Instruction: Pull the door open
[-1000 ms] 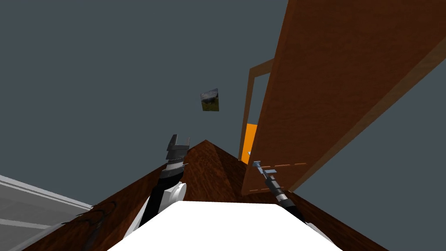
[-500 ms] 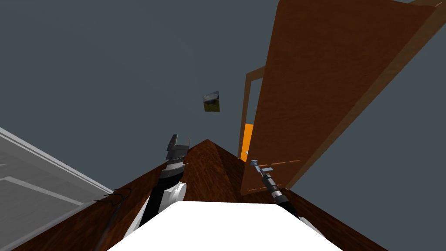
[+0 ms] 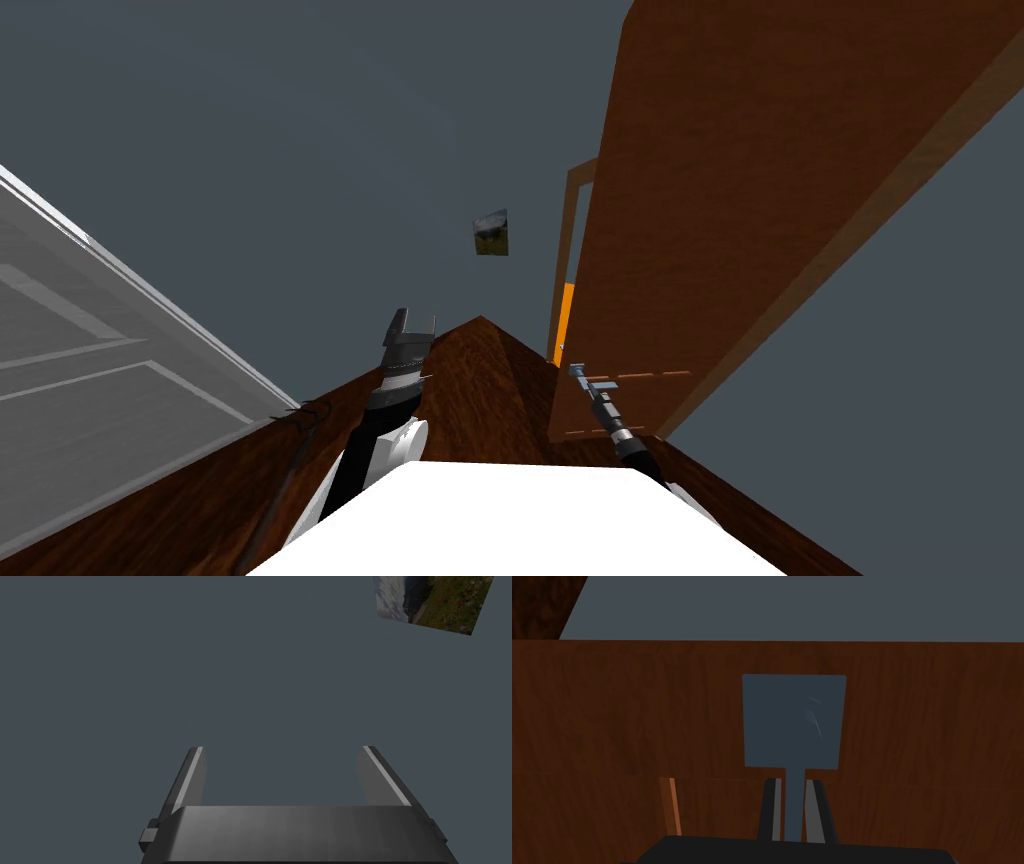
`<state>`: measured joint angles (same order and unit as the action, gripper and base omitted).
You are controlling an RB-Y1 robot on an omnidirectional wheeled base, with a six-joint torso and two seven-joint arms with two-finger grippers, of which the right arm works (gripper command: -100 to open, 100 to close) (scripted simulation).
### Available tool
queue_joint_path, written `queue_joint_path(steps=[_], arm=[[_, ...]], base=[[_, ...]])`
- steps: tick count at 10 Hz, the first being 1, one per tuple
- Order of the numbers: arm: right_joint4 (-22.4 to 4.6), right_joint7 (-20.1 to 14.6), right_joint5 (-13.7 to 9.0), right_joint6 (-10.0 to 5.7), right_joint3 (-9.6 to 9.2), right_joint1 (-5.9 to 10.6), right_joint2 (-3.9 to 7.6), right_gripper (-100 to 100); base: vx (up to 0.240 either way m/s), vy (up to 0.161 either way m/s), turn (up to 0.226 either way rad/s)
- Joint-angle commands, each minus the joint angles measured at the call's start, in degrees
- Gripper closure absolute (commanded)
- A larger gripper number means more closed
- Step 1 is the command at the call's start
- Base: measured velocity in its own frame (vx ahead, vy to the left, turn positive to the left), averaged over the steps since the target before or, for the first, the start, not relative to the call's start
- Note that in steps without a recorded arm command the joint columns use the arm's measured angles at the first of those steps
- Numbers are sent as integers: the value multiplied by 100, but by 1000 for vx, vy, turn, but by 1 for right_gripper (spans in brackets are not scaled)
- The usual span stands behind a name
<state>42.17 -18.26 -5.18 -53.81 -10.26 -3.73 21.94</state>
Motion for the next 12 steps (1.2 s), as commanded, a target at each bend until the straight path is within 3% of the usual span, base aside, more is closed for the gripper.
queue_joint_path(steps=[1, 5, 7, 12], arm=[[-117, -55, -36, -130, 26, -28, 65, 100], [-496, -234, -154, -550, 108, -118, 274, 100], [-496, -234, -154, -550, 108, -118, 274, 100], [-894, -422, -277, -991, 195, -213, 494, 100]], base=[[-97, 14, 245], [-192, -31, 289], [-100, -17, 15], [-139, -52, 211]])
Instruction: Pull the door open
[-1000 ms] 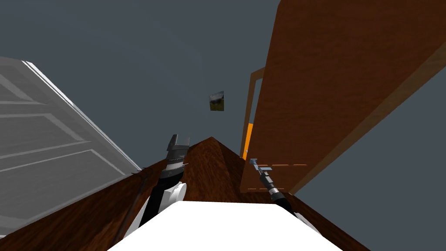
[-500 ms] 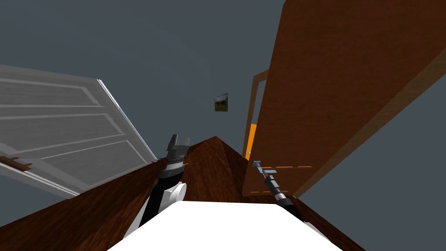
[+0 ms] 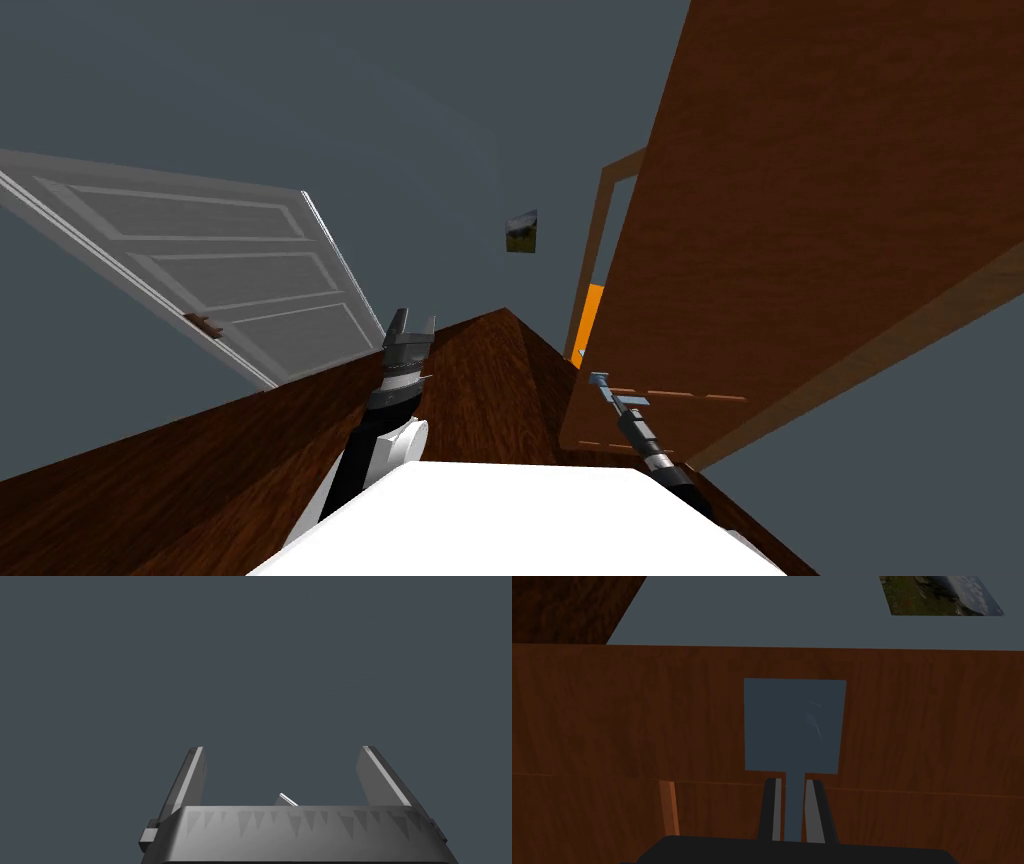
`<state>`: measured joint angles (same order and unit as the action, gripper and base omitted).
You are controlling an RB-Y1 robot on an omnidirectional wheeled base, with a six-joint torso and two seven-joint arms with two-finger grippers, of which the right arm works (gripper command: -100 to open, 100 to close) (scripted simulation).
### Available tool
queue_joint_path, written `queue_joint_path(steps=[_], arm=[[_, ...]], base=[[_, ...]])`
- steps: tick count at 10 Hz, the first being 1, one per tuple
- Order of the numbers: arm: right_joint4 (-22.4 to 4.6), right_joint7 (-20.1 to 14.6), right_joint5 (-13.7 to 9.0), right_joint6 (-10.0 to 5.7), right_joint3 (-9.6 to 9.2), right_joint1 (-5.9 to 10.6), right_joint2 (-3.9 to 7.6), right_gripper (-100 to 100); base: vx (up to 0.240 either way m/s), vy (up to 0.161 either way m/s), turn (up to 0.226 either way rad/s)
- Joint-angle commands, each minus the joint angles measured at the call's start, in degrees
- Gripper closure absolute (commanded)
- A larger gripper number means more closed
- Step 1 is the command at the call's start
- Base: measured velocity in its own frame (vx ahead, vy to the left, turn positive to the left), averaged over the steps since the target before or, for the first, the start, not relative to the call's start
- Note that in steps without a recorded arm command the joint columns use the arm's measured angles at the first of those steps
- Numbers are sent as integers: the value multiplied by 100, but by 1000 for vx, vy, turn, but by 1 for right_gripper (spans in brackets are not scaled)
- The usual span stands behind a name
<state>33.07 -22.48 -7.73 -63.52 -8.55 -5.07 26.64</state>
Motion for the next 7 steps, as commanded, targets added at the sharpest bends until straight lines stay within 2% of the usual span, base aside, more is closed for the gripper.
queue_joint_path(steps=[1, 2, 3, 4, 6, 7], arm=[[-29, -22, -37, -71, 34, -90, 49, 100], [-149, -26, -6, -115, -4, 24, 5, 100], [-221, -64, -2, -262, -45, -49, 38, 100], [-235, -77, -4, -307, -56, -73, 55, 100], [-302, -137, -11, -522, -106, -187, 132, 100], [-302, -137, -11, -522, -106, -187, 132, 100]], base=[[-186, -52, 120], [-82, -17, 28], [-105, -37, 128], [-147, -63, 137], [-178, -68, 165], [-129, -71, 59]])
